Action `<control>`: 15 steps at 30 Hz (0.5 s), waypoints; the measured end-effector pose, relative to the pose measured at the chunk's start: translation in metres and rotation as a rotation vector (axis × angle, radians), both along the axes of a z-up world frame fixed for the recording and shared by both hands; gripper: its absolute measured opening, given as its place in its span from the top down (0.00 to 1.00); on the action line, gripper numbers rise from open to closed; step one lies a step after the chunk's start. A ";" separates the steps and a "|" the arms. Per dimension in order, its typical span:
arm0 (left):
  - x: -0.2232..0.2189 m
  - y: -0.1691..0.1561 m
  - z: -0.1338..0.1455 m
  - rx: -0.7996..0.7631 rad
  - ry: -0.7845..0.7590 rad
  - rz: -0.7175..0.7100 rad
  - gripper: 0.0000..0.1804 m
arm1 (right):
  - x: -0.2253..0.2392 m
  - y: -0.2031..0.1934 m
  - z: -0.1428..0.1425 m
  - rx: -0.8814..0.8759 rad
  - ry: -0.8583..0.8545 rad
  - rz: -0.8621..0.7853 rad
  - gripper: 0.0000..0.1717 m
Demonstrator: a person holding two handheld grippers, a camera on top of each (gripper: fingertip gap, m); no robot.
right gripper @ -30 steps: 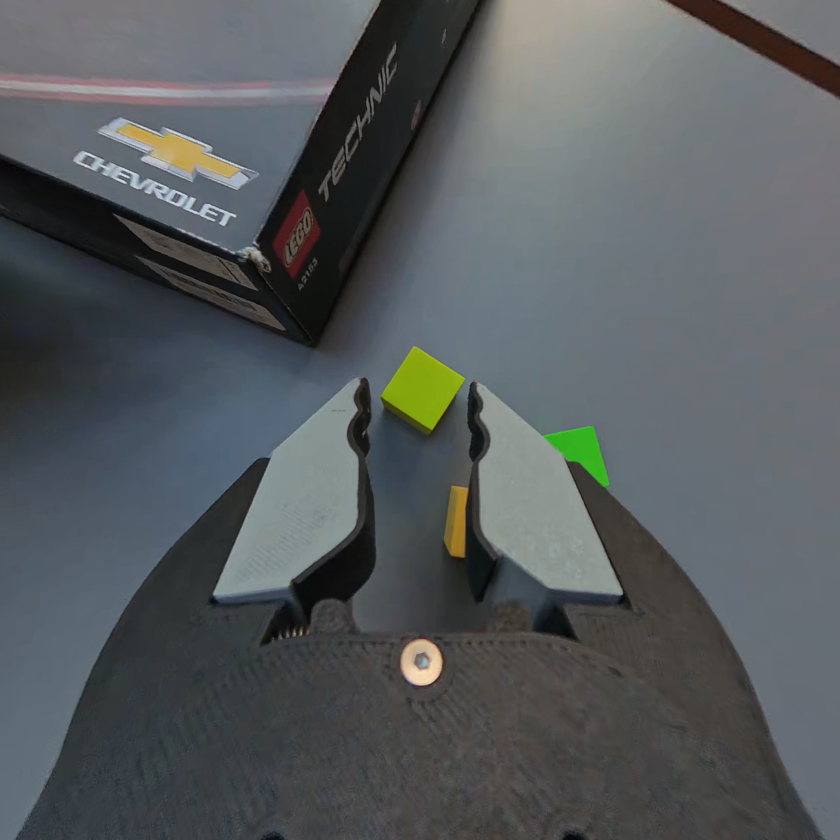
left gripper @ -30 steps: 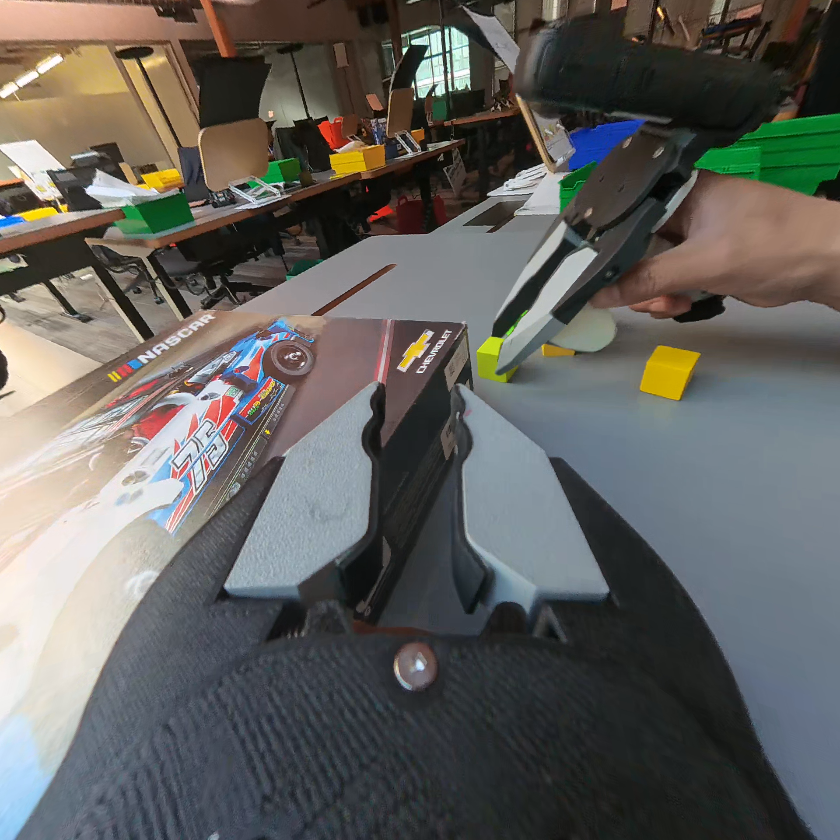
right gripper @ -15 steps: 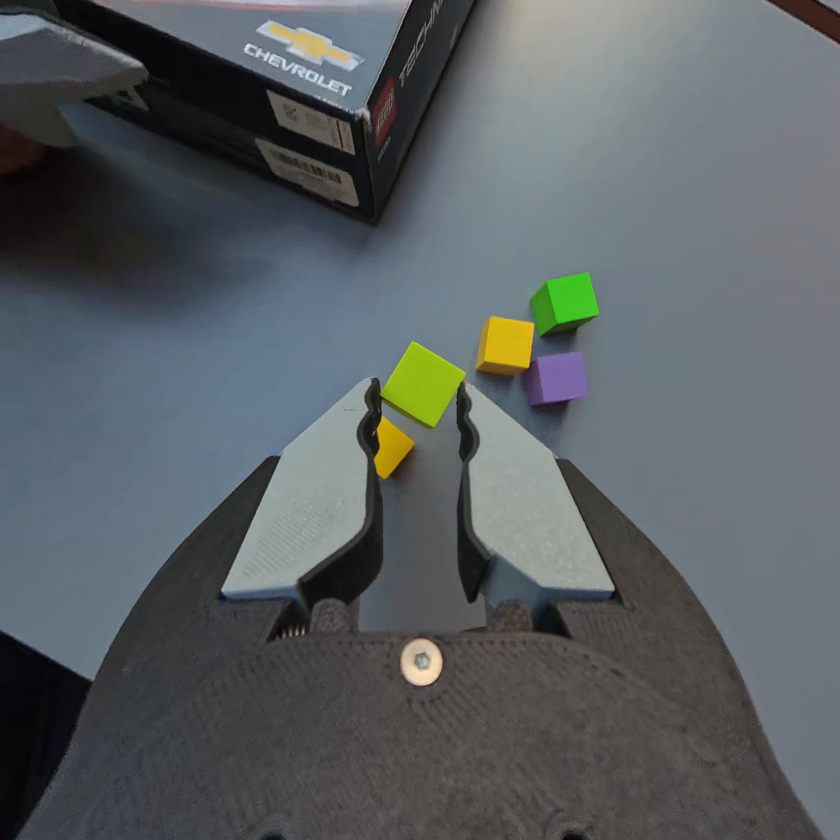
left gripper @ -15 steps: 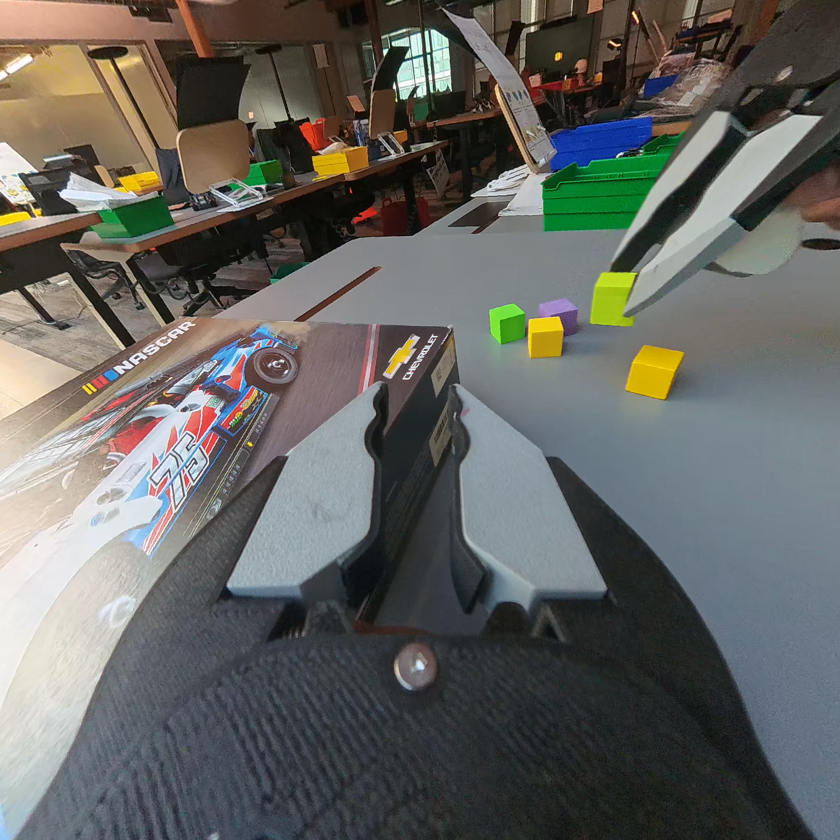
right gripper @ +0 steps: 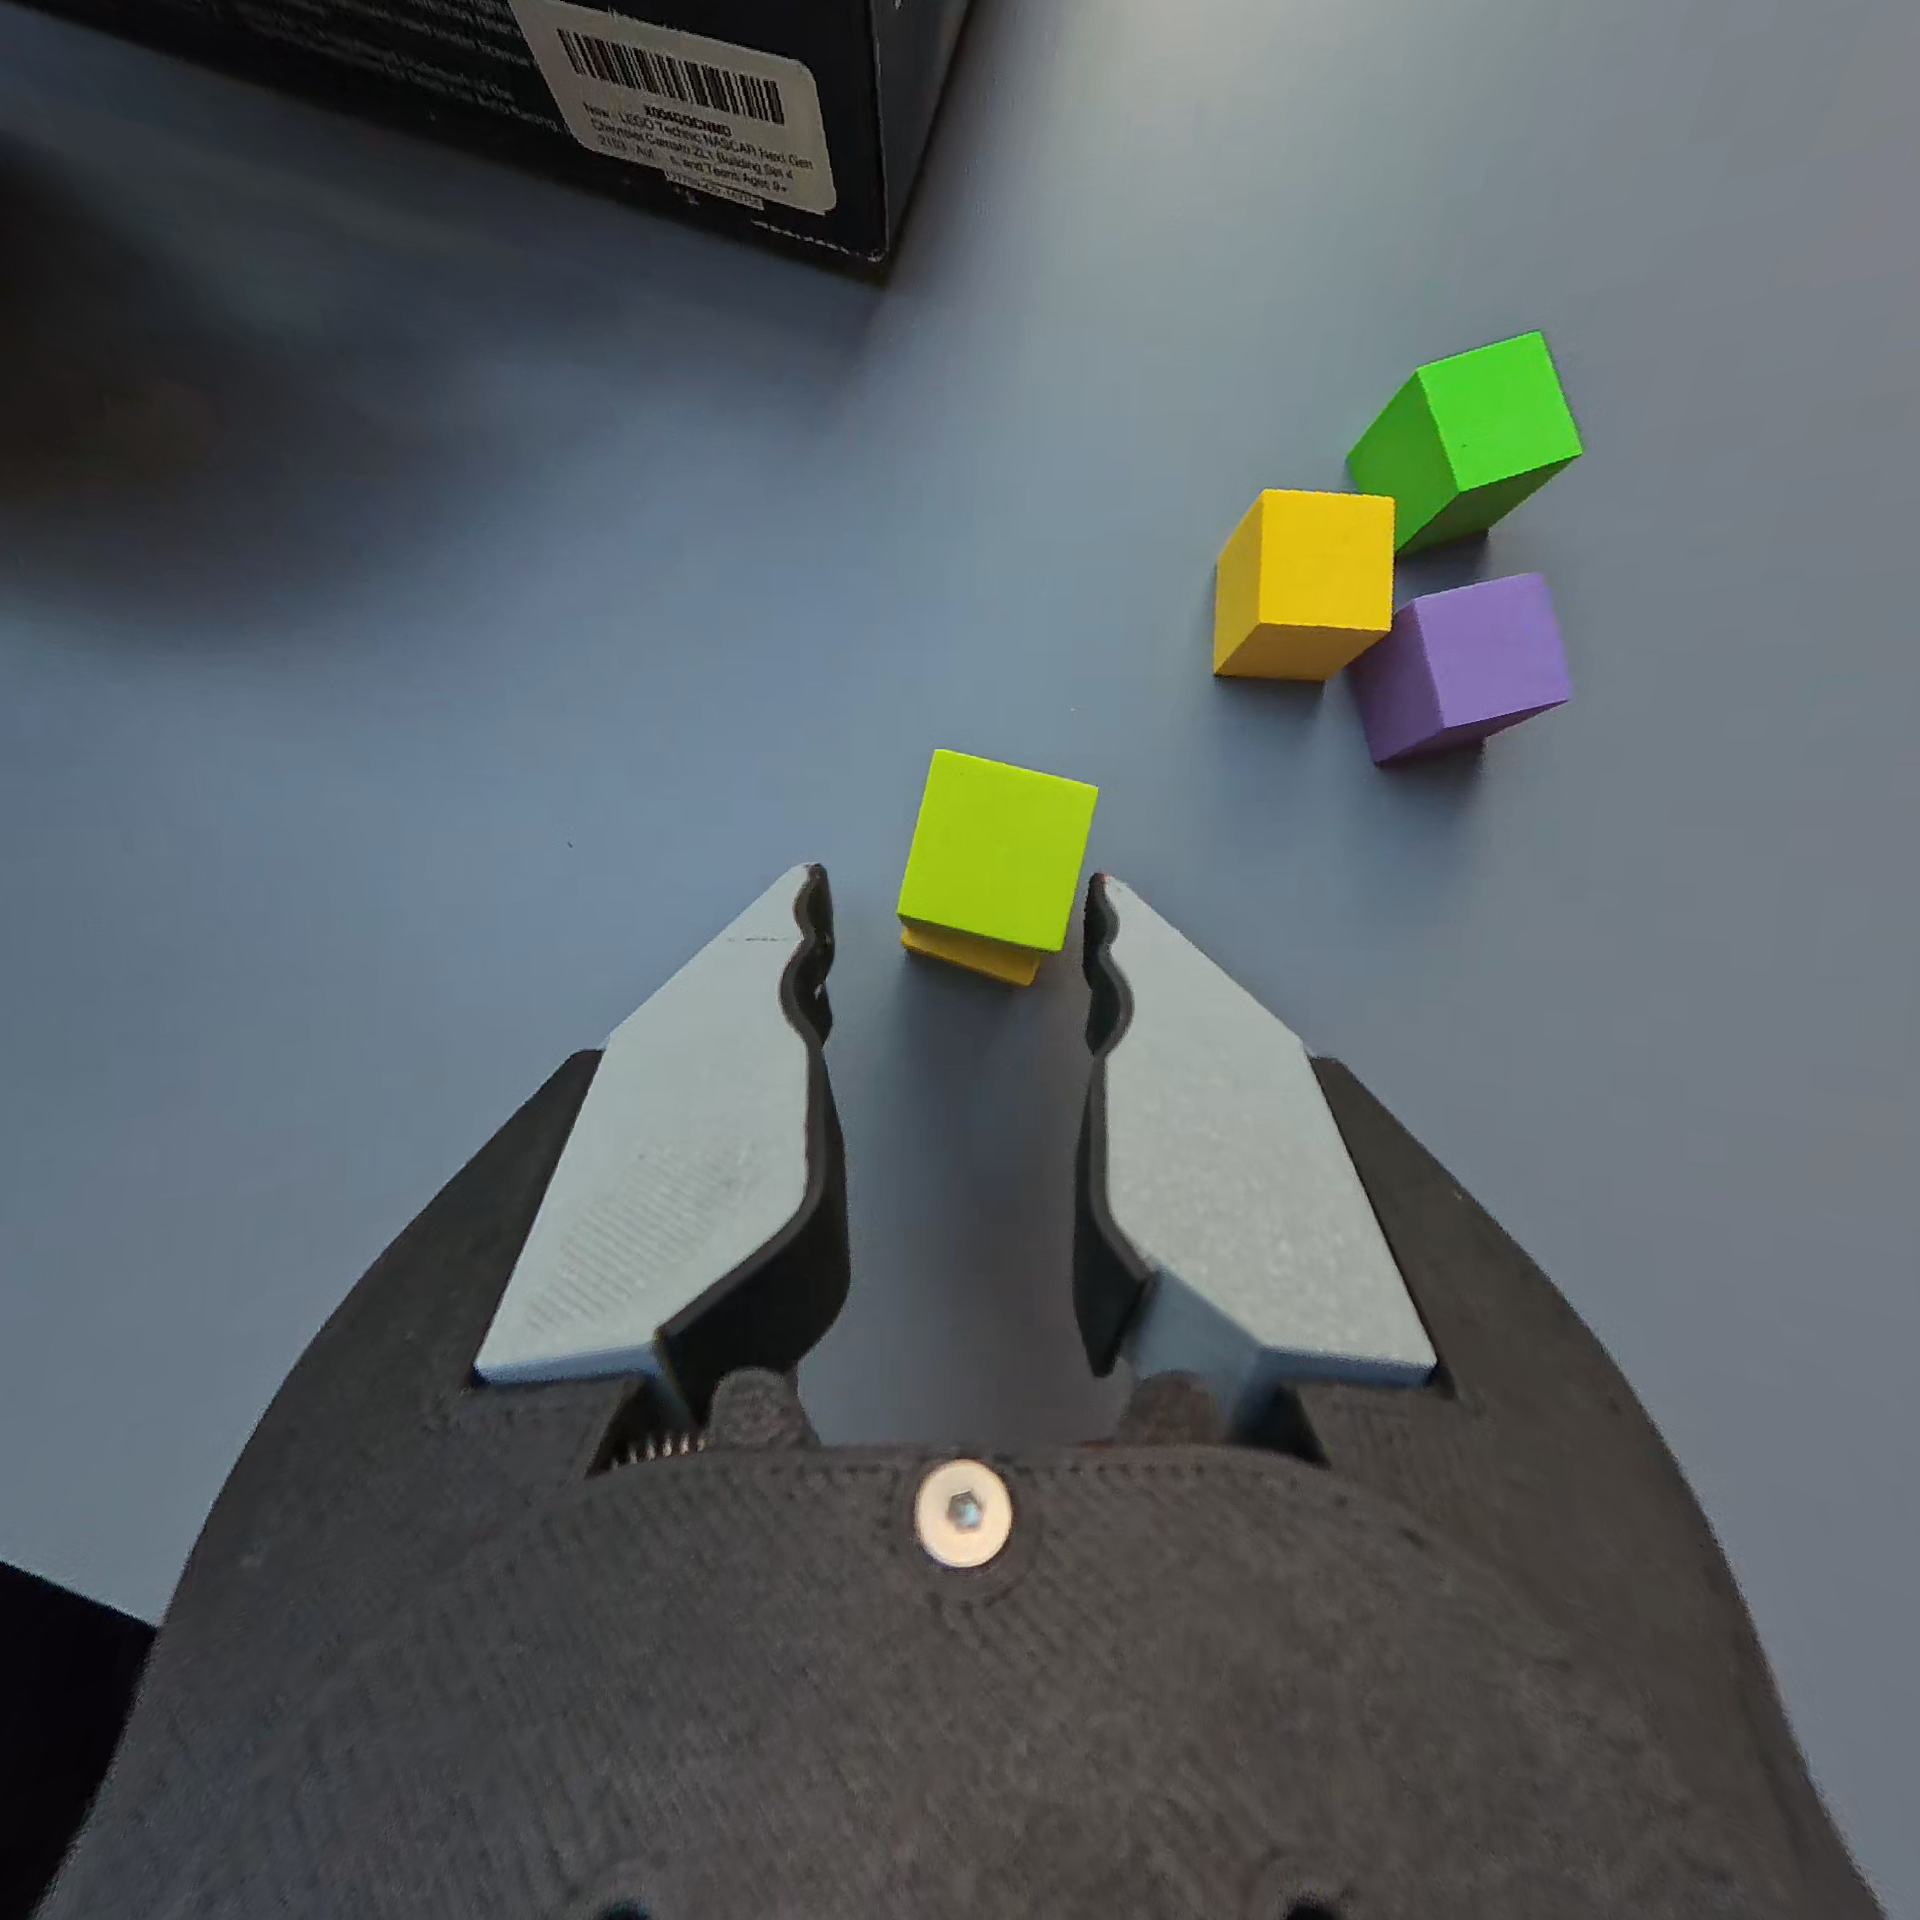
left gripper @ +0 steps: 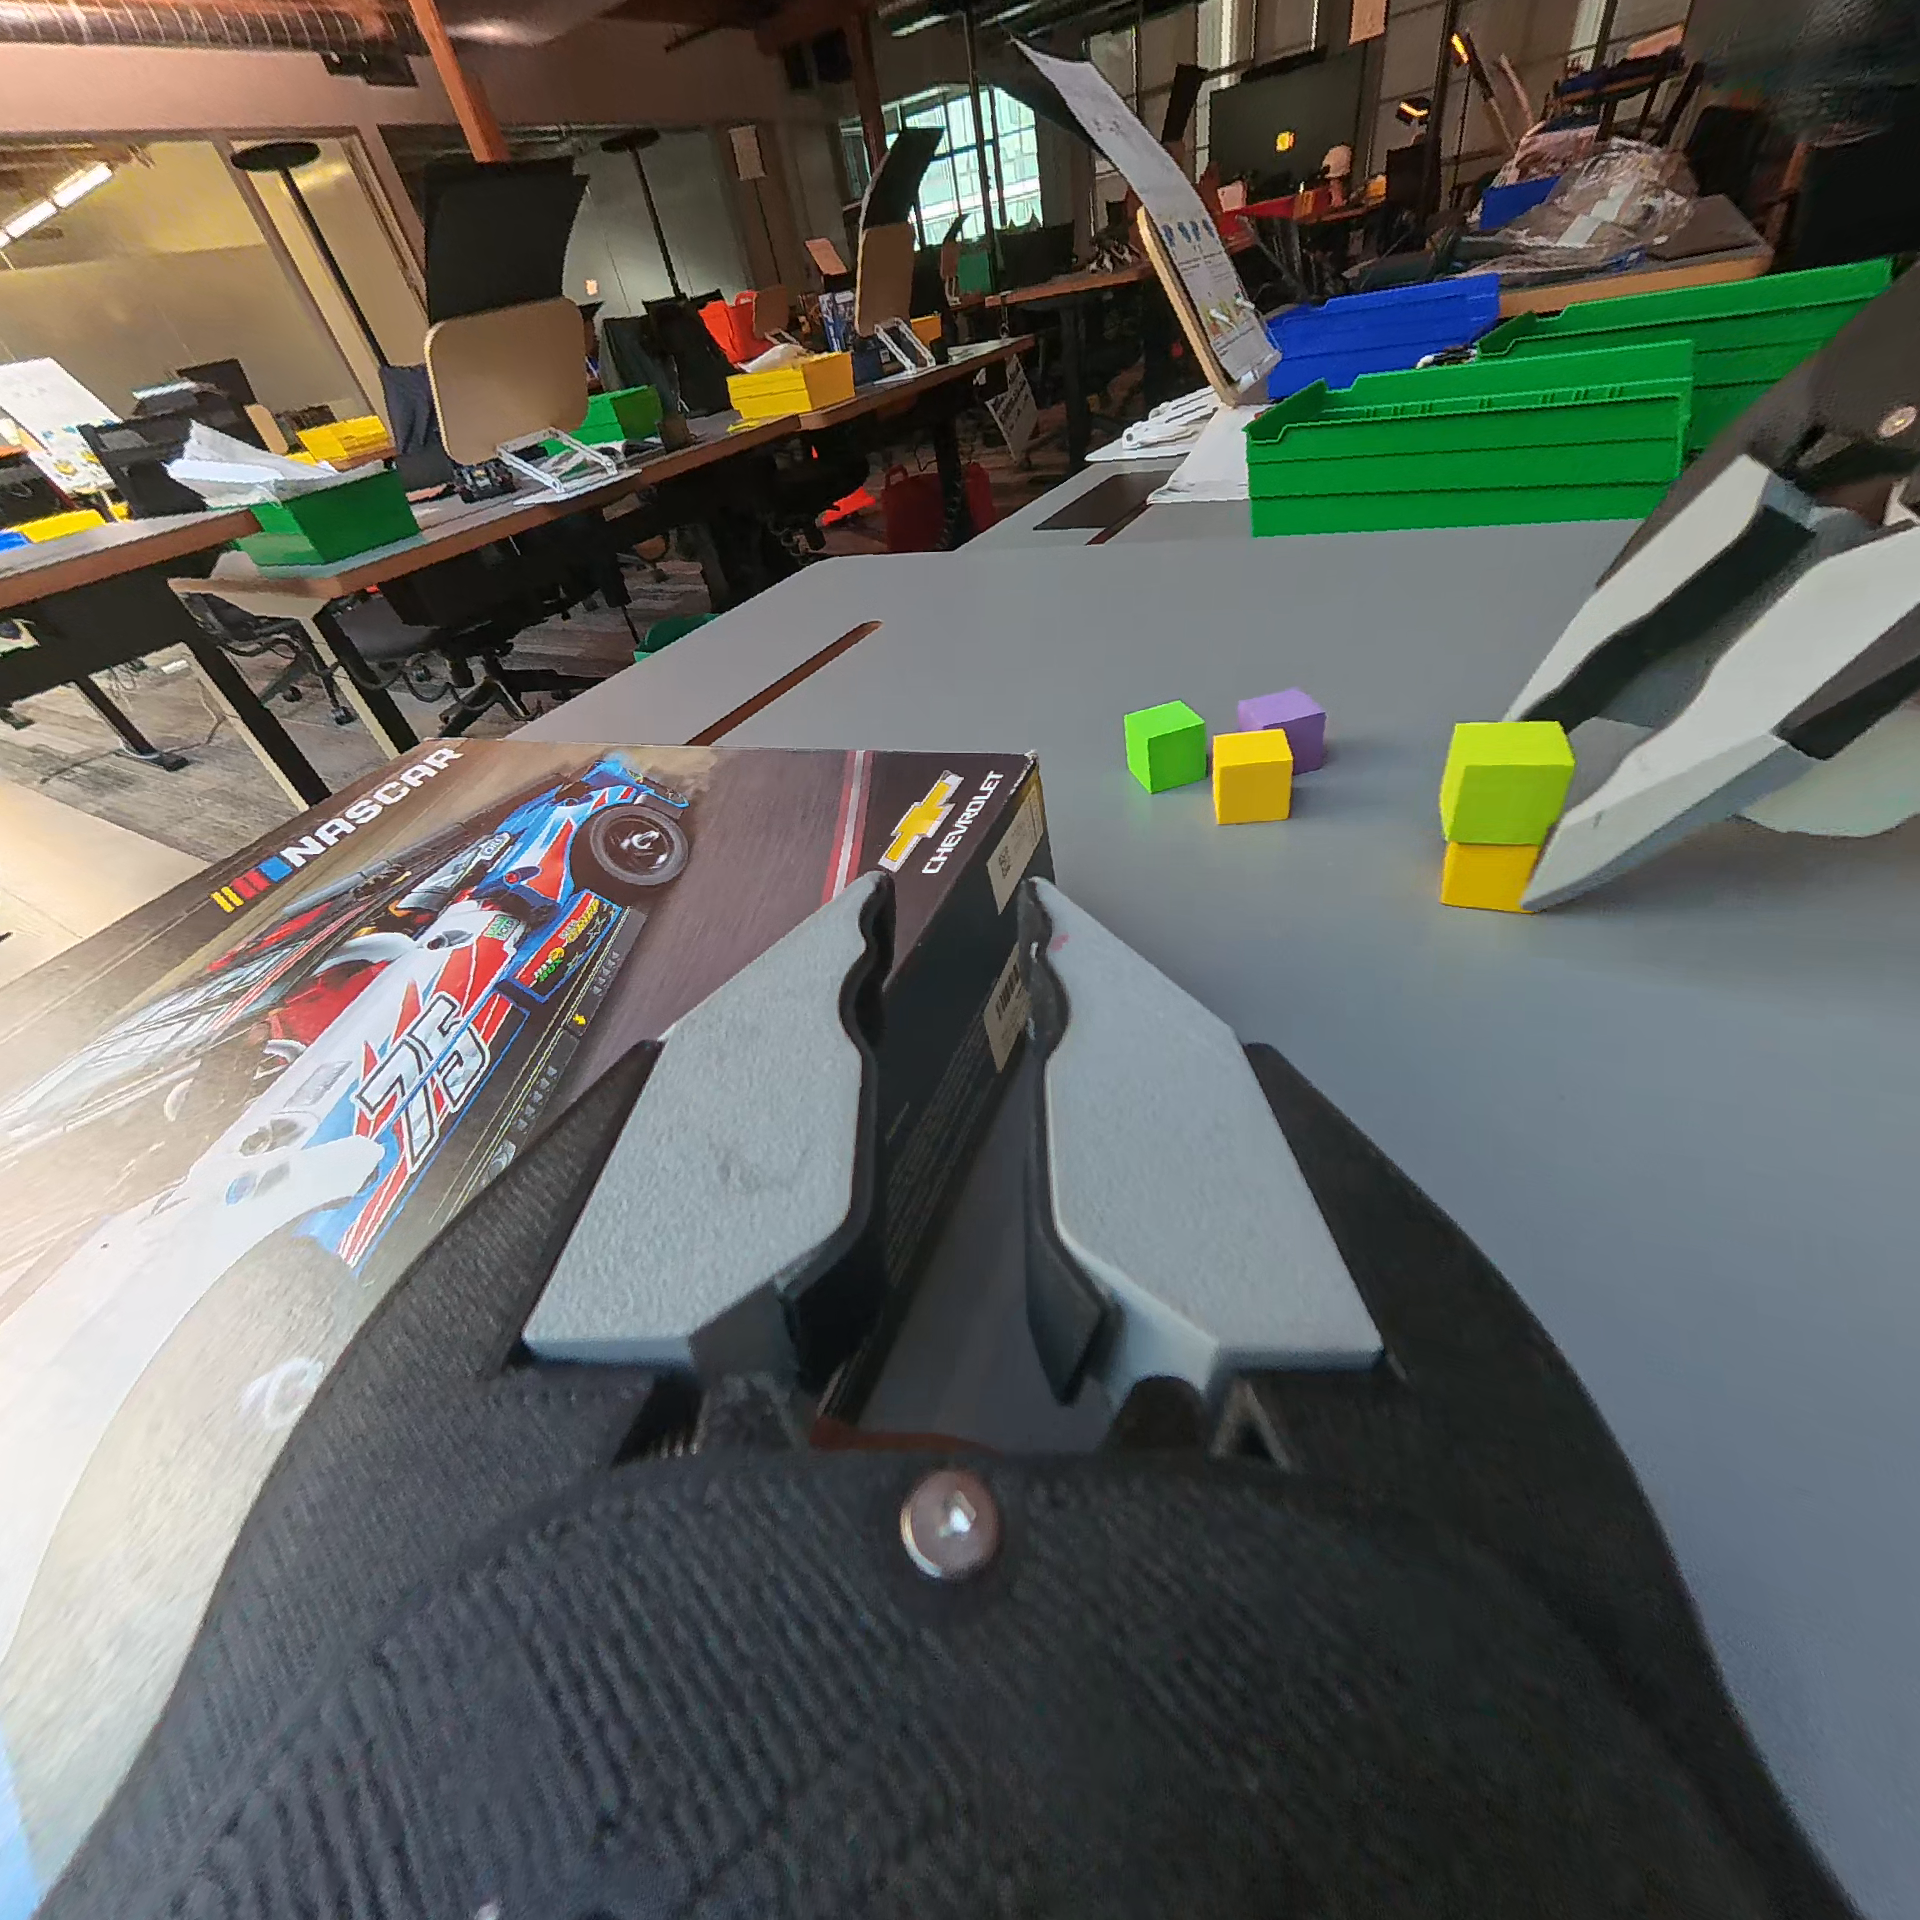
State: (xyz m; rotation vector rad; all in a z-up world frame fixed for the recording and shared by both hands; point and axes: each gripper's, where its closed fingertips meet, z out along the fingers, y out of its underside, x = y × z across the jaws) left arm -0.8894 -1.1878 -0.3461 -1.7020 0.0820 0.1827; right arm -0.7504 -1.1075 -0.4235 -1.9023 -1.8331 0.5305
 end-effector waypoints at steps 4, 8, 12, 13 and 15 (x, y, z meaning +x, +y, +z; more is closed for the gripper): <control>0.000 0.000 0.000 -0.001 -0.002 0.000 0.88 | 0.003 -0.001 -0.009 -0.003 -0.012 0.001 0.84; 0.000 0.000 0.000 -0.003 -0.003 -0.001 0.88 | -0.002 -0.011 -0.010 -0.011 0.014 0.024 0.84; 0.000 0.000 0.000 -0.001 -0.004 0.000 0.88 | -0.018 -0.033 -0.010 -0.032 0.043 0.073 0.85; 0.000 0.000 0.000 -0.001 -0.004 0.000 0.88 | -0.022 -0.039 -0.011 -0.042 0.044 0.087 0.85; 0.000 0.000 0.000 0.000 -0.002 0.001 0.88 | -0.028 -0.047 -0.014 -0.034 0.047 0.109 0.85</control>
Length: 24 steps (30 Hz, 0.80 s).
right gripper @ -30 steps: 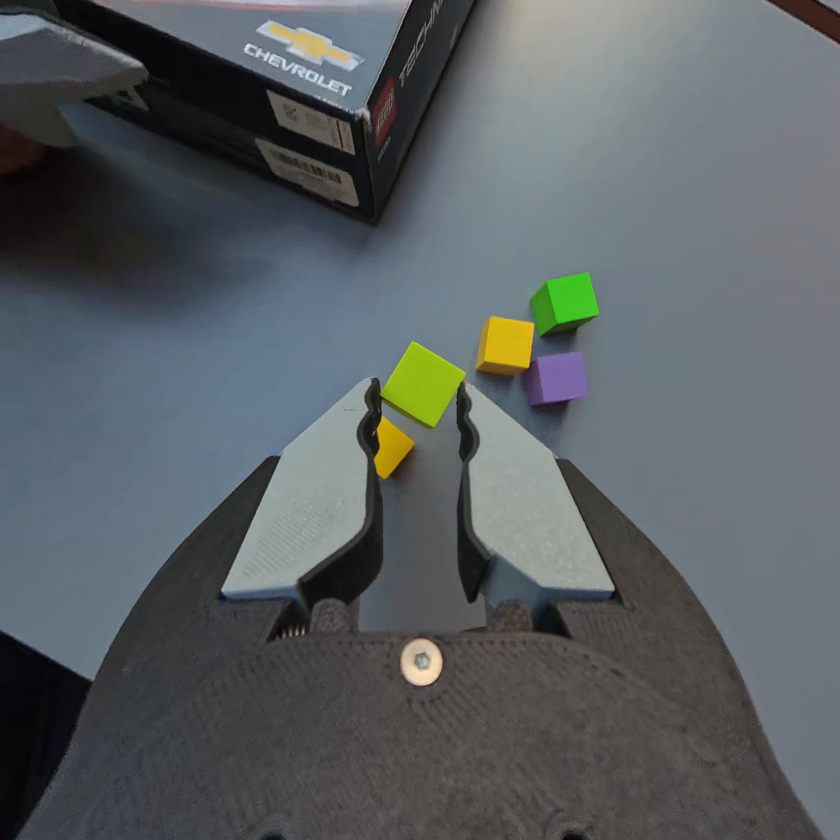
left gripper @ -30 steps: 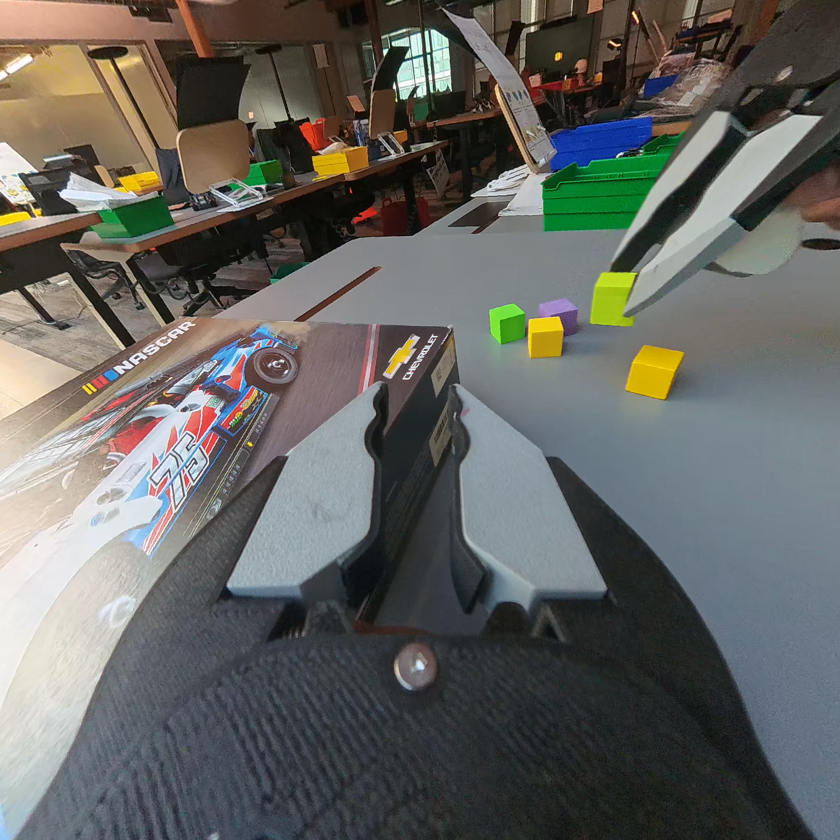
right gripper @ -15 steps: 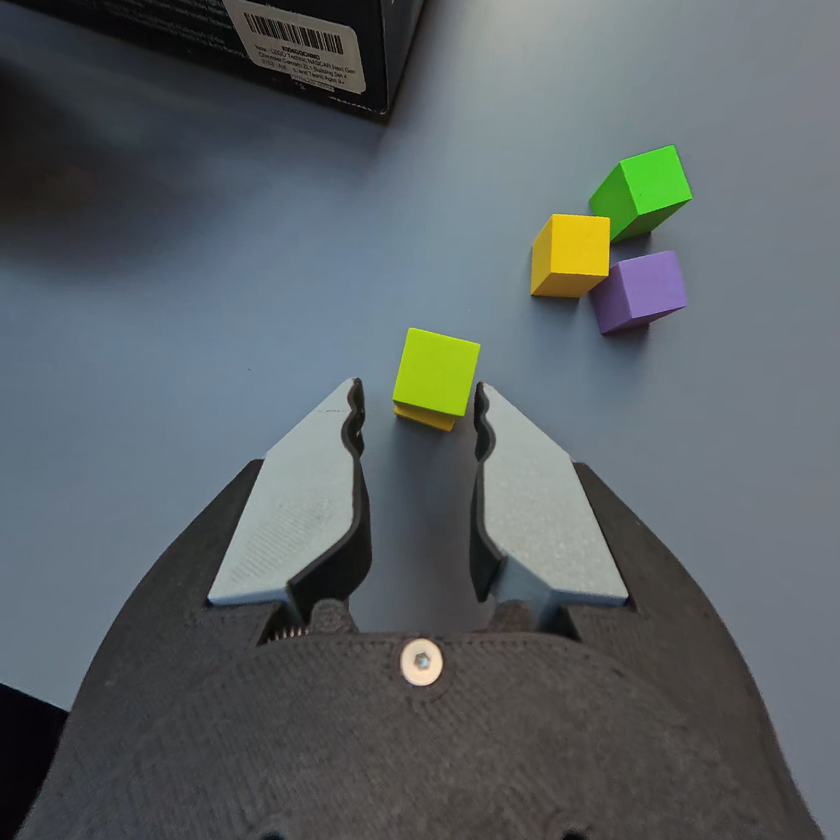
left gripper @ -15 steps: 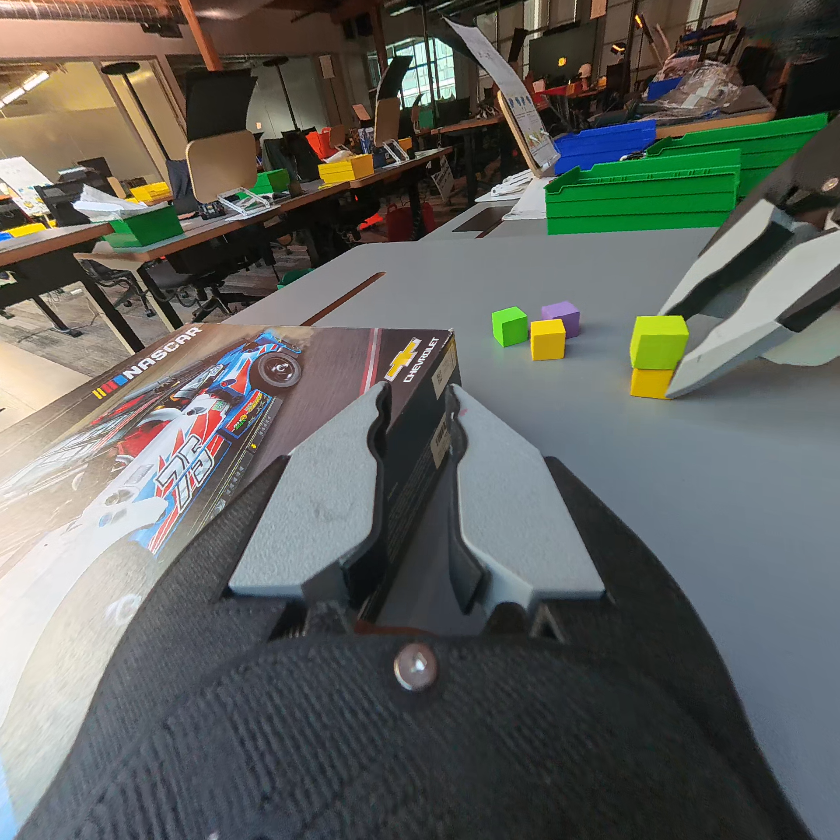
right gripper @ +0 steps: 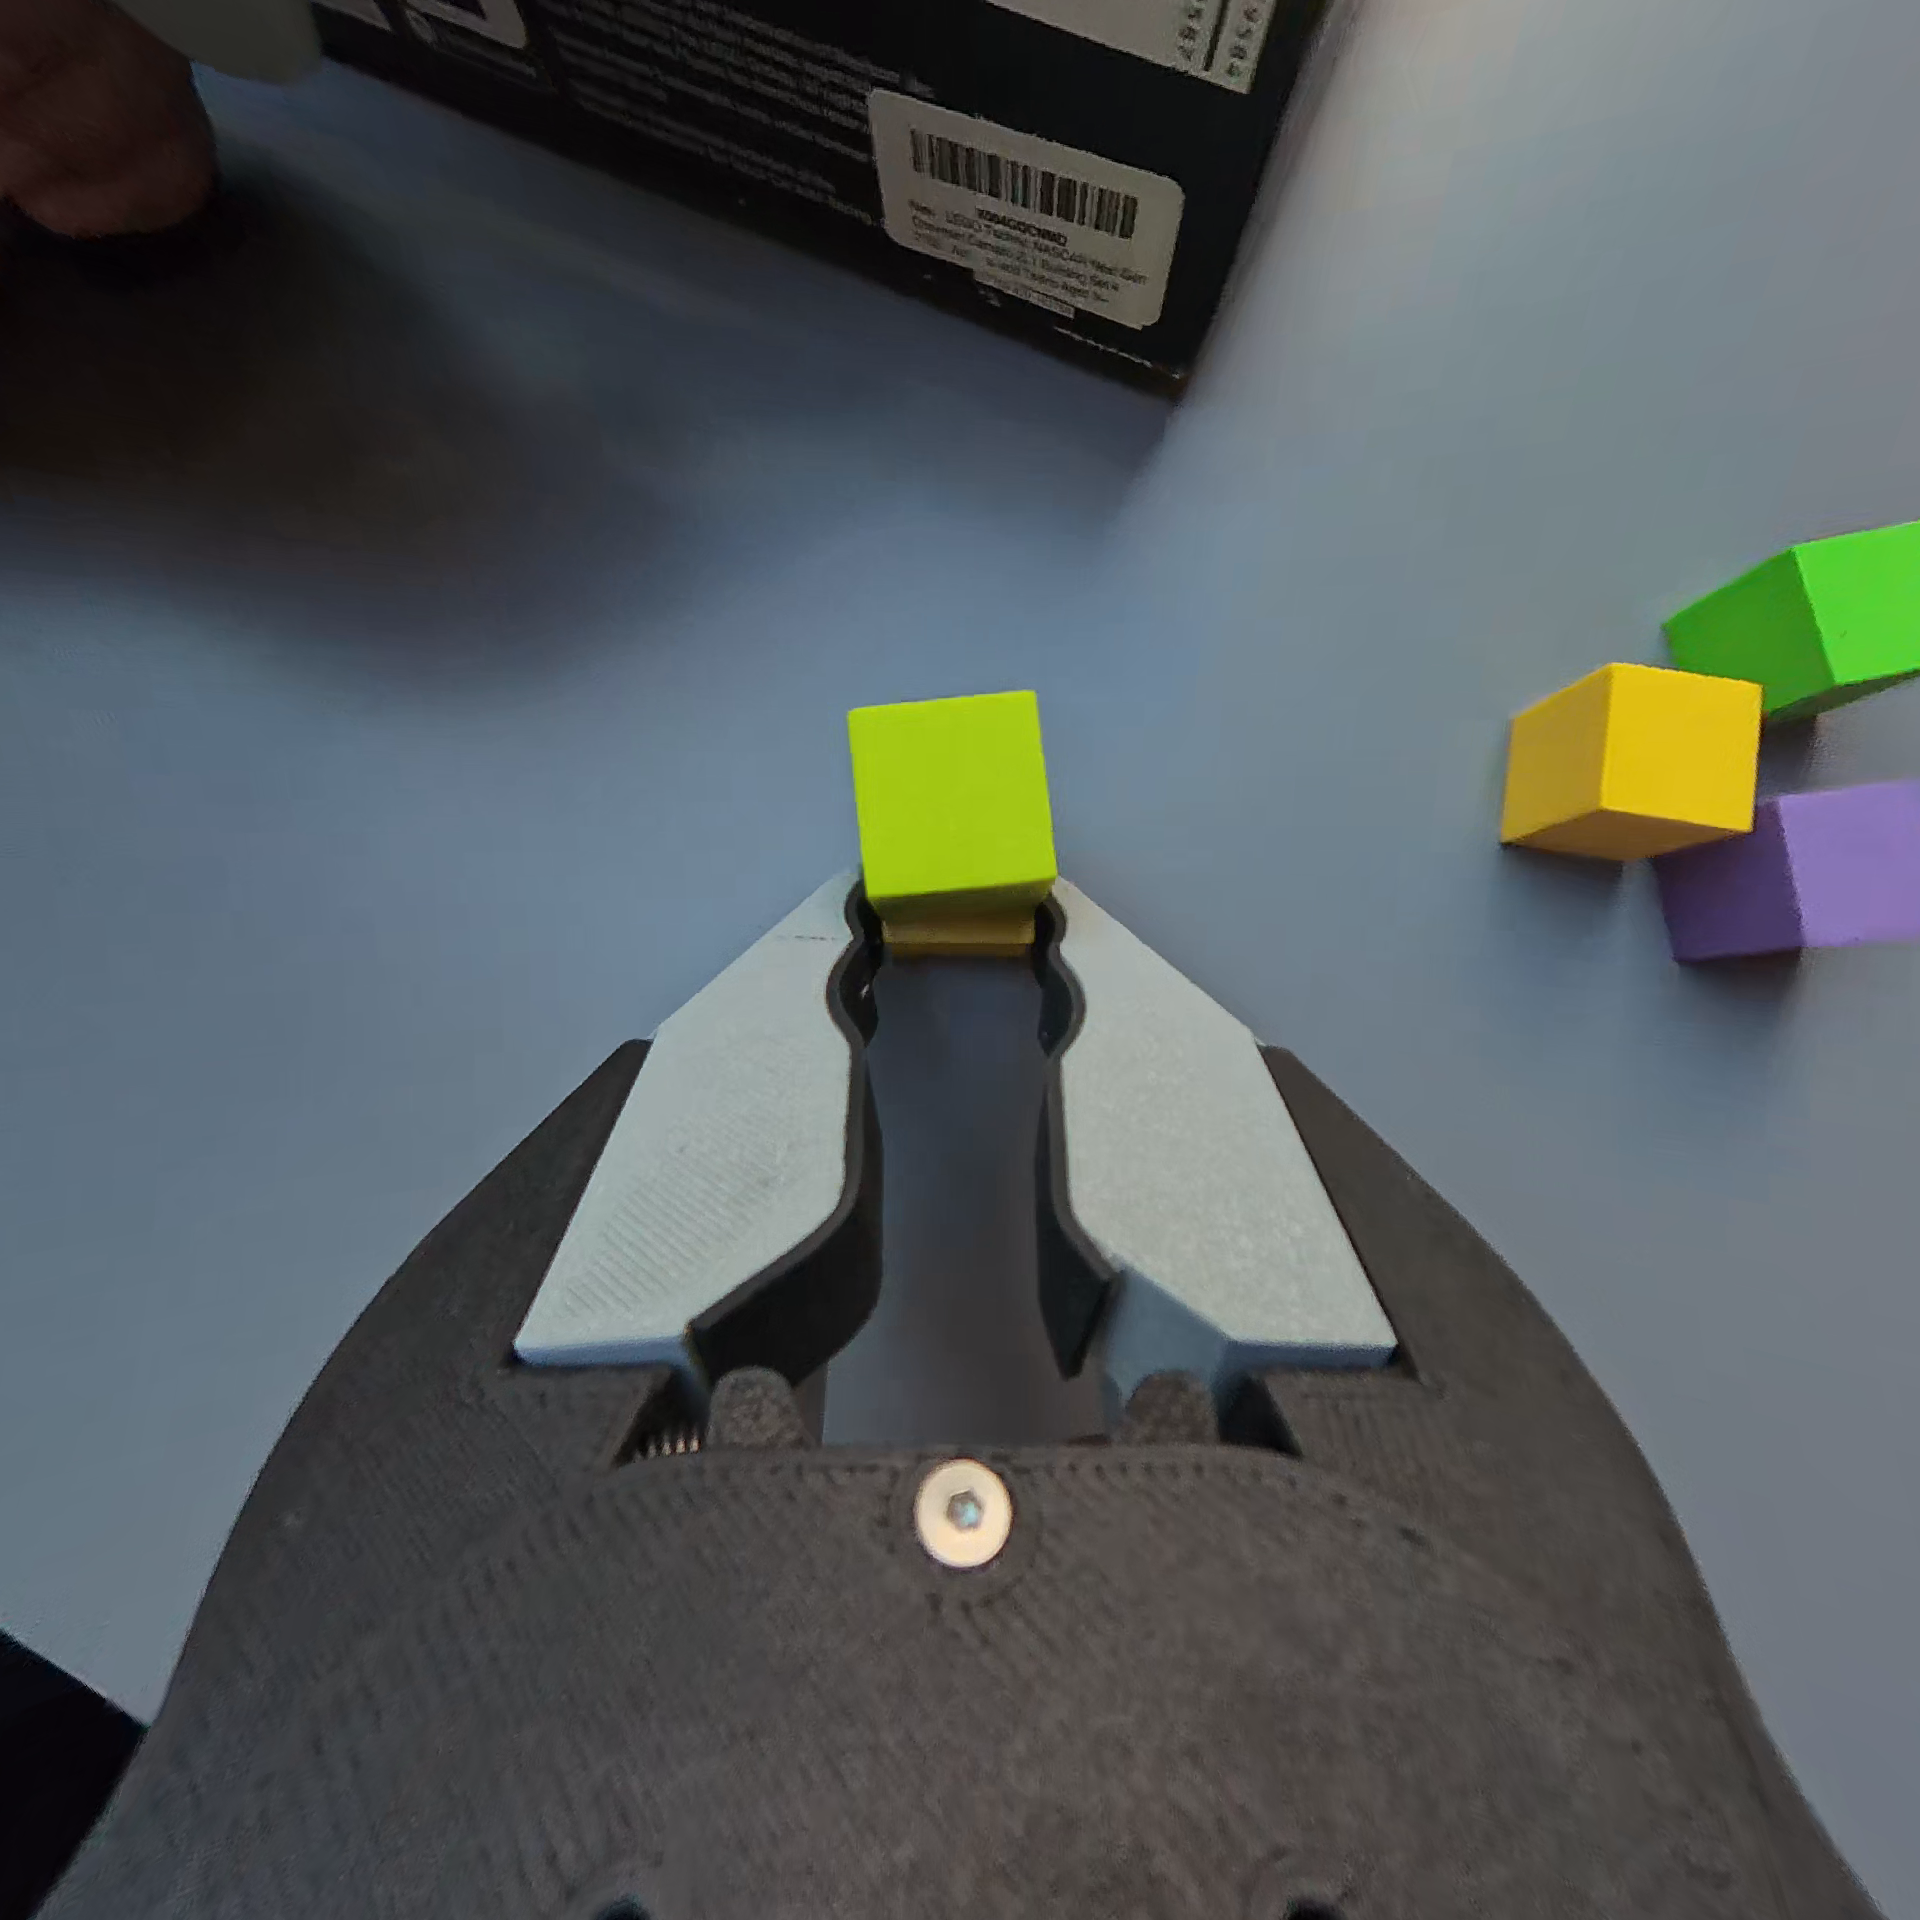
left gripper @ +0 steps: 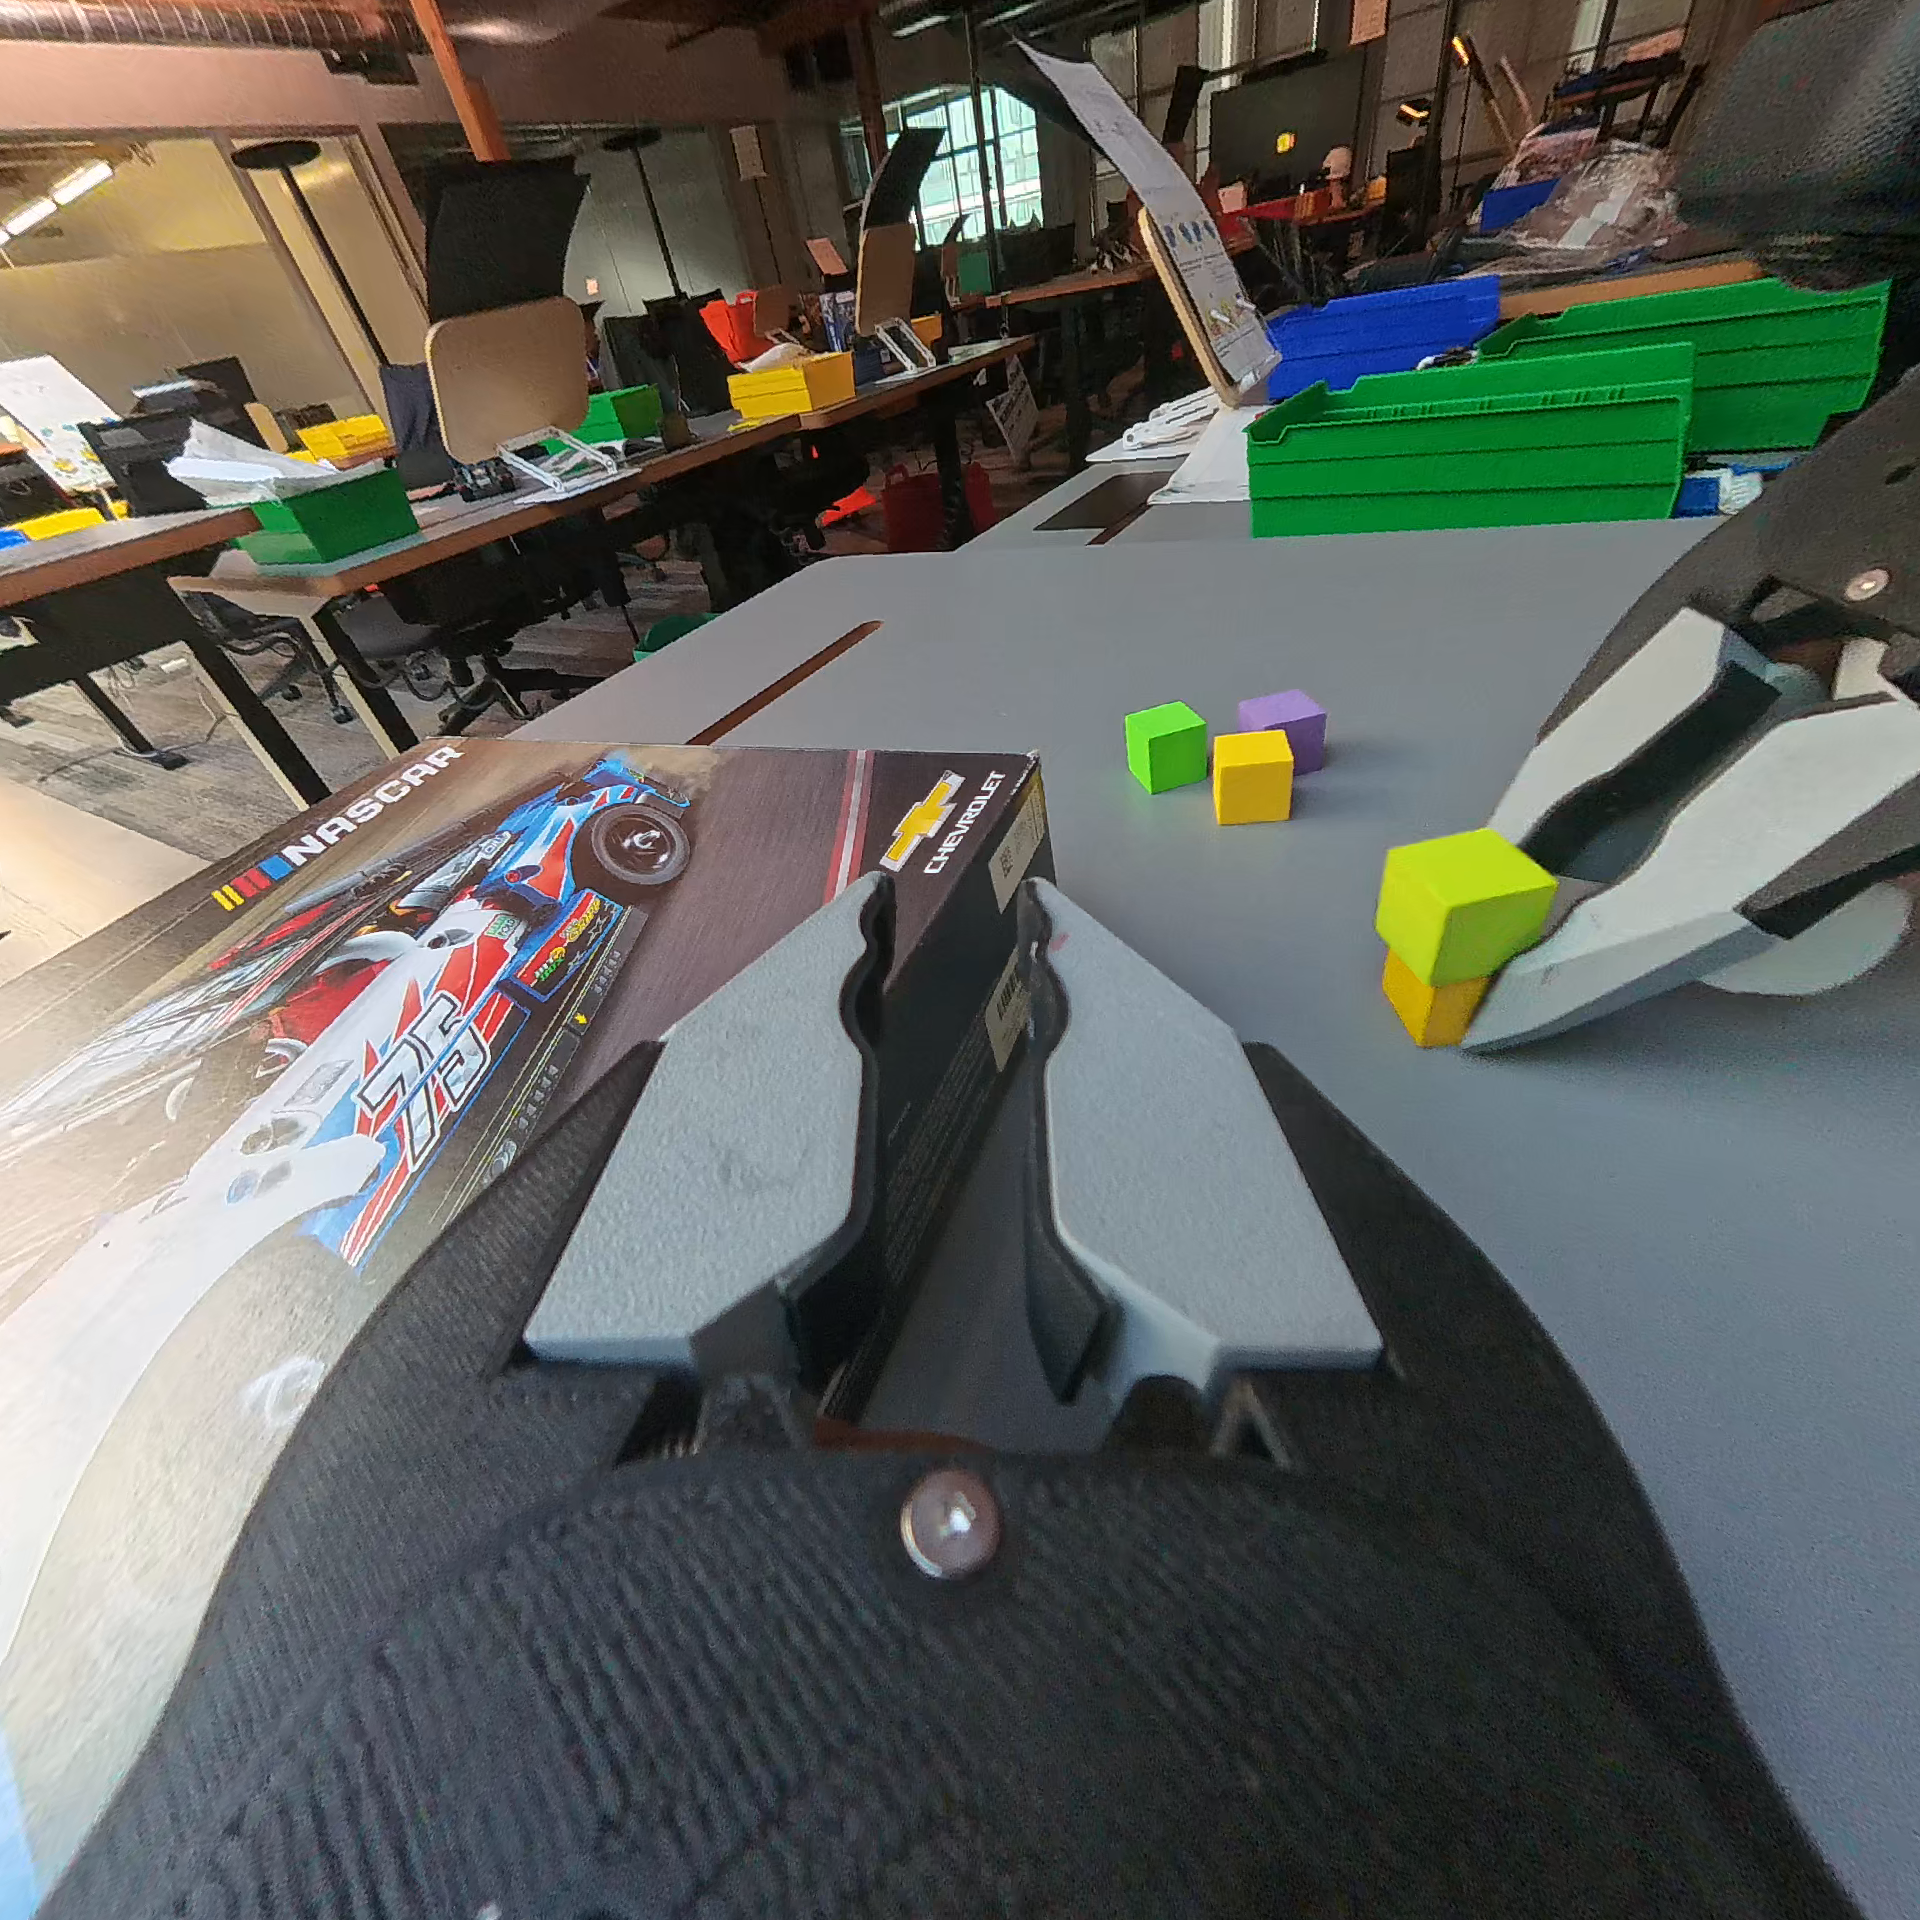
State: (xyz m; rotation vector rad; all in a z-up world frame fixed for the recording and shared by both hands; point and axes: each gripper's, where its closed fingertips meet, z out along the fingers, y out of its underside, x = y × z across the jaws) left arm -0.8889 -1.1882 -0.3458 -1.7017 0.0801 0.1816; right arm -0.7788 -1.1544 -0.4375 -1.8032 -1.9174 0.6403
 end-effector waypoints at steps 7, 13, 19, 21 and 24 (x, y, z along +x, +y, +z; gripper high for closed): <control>0.001 0.000 0.000 0.001 0.003 -0.001 0.88 | 0.005 -0.007 0.014 -0.099 0.071 0.039 0.73; 0.001 0.000 0.000 -0.003 -0.002 -0.003 0.88 | 0.026 0.032 0.058 -0.130 0.314 -0.016 0.76; 0.001 0.000 0.000 -0.003 0.010 -0.002 0.88 | 0.029 0.130 0.057 -0.014 0.470 -0.248 0.77; 0.002 0.000 0.000 -0.002 0.013 -0.001 0.88 | 0.027 0.153 0.042 0.108 0.433 -0.273 0.78; 0.002 0.000 0.000 -0.004 0.010 -0.002 0.88 | 0.018 0.166 0.036 0.240 0.378 -0.218 0.82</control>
